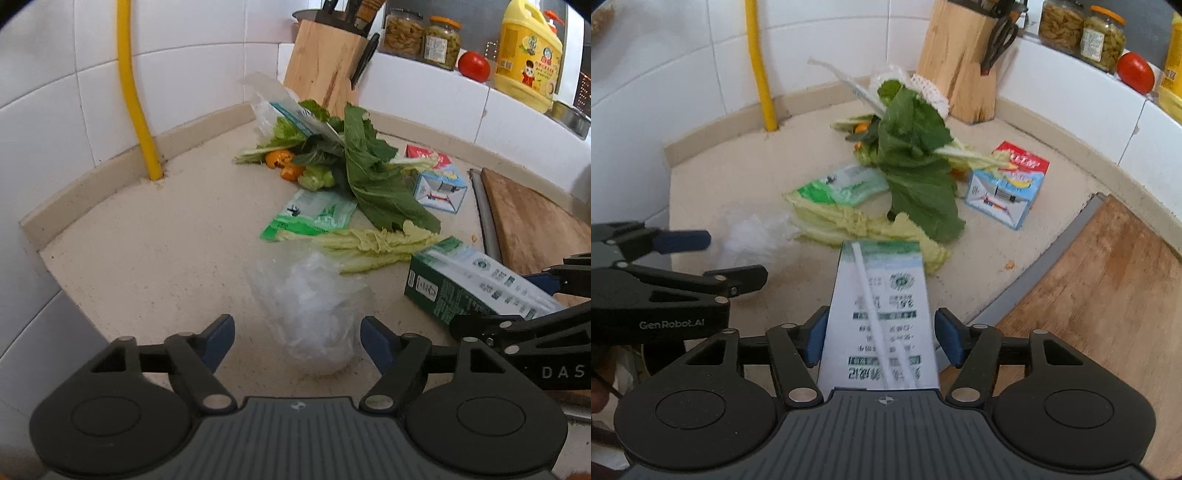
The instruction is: Collect trash
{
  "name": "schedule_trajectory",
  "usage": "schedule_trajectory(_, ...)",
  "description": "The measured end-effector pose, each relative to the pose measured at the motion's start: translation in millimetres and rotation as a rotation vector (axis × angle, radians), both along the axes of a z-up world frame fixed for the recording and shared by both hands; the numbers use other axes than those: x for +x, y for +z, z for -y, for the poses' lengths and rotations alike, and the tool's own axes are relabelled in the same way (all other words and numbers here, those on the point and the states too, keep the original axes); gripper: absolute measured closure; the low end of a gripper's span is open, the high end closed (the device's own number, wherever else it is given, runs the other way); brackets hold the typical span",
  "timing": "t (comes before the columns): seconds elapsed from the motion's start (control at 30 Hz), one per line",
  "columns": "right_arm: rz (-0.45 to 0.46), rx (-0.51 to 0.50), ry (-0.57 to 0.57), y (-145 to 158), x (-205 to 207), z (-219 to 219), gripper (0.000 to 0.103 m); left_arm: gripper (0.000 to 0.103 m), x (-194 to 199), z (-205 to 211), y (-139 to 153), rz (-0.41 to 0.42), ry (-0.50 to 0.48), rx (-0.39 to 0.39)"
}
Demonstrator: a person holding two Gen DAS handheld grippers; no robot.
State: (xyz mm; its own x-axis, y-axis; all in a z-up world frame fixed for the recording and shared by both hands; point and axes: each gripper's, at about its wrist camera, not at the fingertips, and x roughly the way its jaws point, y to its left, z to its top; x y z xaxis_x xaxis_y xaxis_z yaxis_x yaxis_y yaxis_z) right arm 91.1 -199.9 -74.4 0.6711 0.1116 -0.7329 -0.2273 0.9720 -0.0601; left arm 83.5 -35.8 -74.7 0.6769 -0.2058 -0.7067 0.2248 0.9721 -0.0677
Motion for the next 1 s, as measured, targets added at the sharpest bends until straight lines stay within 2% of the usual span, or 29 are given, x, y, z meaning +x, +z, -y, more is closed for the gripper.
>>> schedule_trajectory(0.03,-0.005,0.002,0.001,-1.7,0.3,0.3,0.035,0.034,-0.6,1.0,-0.3,0.000,-0.001,0.003)
schedule_trajectory(0.1,-0.011,0.000,-0.006,-4.3,0.5,0.3,0.042,0.036,-1.5,2.3,-0.1,0.001,-0.005,0.006)
schedule_trajectory(0.13,-0.012,0.005,-0.004,-4.3,0.5,0.9,0.042,0.048,-1.8,2.8,0.3,0.002,-0.011,0.005)
schedule_trajectory(0.17,-0.013,0.008,-0.005,-4.0,0.4,1.4,0.042,0.063,-1.2,3.9,0.6,-0.005,-0.017,0.008)
schedule_trajectory(0.23,-0.013,0.009,-0.012,-3.9,-0.2,2.5,0.042,0.069,-0.8,4.8,0.9,-0.028,-0.024,0.001)
schedule_trajectory(0.5,0.019,0.031,-0.027,7.6,-13.1,4.5,0.042,0.071,-18.3,6.4,13.6,0.013,-0.048,-0.019)
schedule_trajectory(0.83,0.023,0.021,-0.020,6.1,-35.0,2.5,0.042,0.071,-36.2,8.2,10.0,-0.010,-0.084,-0.006)
schedule_trajectory(1.0,0.035,-0.016,-0.010,3.4,-40.5,-3.5,0.042,0.071,-38.7,6.9,0.8,-0.034,-0.092,-0.003)
